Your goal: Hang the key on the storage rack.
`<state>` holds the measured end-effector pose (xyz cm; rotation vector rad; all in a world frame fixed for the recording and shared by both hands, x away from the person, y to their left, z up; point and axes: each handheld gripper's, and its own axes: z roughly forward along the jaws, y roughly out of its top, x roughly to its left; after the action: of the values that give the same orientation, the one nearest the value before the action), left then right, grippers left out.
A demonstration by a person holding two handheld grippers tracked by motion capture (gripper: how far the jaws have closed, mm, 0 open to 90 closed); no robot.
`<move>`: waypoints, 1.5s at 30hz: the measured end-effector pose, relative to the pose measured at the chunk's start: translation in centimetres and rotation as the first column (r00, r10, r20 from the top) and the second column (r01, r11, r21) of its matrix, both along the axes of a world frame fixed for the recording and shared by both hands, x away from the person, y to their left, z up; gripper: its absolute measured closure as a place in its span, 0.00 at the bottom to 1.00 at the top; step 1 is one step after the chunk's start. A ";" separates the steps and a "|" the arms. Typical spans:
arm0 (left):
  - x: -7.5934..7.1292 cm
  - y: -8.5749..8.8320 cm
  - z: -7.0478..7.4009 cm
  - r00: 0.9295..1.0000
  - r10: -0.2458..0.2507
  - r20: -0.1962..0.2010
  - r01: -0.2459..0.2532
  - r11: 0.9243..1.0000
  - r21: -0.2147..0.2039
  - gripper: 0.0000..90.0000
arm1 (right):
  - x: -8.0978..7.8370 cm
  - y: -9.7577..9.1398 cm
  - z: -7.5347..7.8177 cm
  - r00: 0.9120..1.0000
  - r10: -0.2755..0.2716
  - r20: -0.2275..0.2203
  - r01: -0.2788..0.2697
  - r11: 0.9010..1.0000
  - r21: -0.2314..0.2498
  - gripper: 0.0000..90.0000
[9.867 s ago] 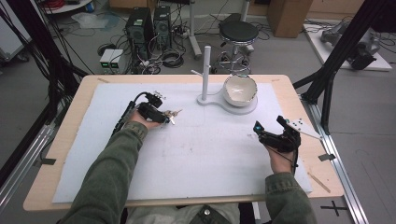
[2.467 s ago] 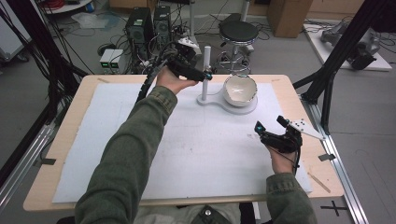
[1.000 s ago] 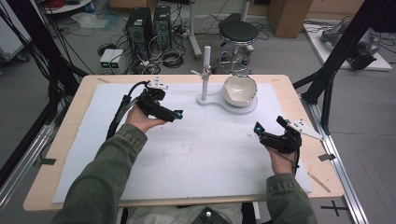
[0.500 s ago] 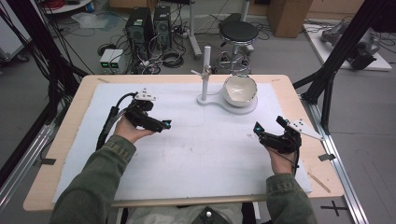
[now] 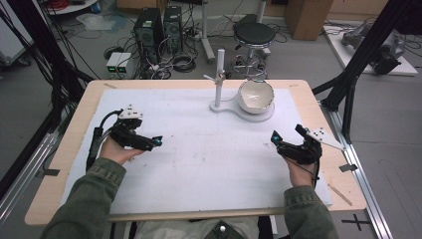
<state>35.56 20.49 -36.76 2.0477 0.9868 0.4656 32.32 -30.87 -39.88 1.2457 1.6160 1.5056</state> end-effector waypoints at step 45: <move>-5.1 10.2 -3.5 0.886 0.439 0.152 -0.401 0.887 -0.228 0.02 | 0.0 0.2 0.0 1.000 -0.001 0.001 0.001 1.000 -0.015 0.01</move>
<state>30.51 30.73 -40.24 1.5759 1.3041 0.7581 32.30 -30.65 -39.89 1.2371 1.6230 1.4911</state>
